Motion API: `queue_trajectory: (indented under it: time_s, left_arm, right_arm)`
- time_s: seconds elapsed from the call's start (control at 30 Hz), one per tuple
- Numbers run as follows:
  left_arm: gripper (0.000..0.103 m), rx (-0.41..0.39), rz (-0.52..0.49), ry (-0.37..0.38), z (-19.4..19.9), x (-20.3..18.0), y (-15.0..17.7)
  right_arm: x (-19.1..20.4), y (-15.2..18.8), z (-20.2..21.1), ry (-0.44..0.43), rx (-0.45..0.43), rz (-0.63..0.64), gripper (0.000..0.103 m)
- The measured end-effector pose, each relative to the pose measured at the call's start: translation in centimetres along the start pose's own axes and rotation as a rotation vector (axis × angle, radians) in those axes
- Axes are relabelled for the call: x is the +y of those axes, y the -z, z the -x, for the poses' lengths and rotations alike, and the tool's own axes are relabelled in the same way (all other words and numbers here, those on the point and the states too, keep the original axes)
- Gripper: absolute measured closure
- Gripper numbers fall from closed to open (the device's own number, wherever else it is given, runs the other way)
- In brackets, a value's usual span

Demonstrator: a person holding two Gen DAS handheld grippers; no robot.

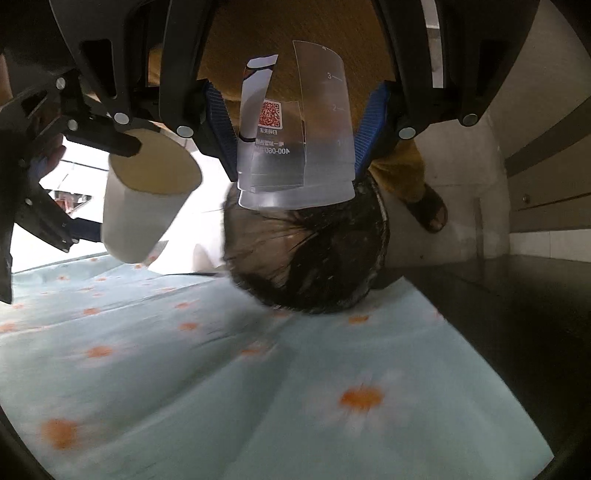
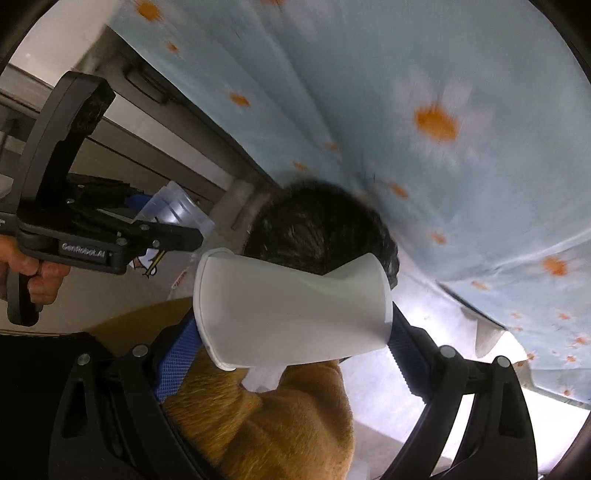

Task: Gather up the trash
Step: 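Carry both cups down over the trash bin and release them, then raise both tools back toward the table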

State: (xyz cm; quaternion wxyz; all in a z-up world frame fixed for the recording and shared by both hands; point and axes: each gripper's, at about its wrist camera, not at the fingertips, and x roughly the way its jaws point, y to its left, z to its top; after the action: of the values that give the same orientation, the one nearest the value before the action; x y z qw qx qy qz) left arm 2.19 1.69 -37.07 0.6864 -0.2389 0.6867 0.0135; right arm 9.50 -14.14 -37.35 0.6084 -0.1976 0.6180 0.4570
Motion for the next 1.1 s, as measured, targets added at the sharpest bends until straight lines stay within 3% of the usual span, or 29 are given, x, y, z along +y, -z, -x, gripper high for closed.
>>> queue_trajectory:
  time_s: [0.2, 0.53, 0.7, 1.1]
  left_arm:
    - [0.045, 0.017, -0.017, -0.003, -5.1, 1.7, -1.0]
    - [0.044, 0.047, -0.036, -0.035, -9.9, 3.1, -1.9]
    - [0.026, 0.061, -0.024, -0.058, -10.8, 3.1, -2.1]
    - [0.025, 0.023, 0.022, -0.084, -8.4, 3.7, -1.4]
  right_arm:
    - [-2.3, -0.3, -6.1, 0.02, 0.037, -0.078, 0.011]
    - [-5.1, -1.3, -10.0, 0.031, 0.07, -0.208, 0.011]
    - [-5.2, -1.4, -10.1, 0.042, 0.07, -0.232, 0.006]
    - [-4.4, -0.8, -6.1, 0.031, 0.002, -0.211, 0.005]
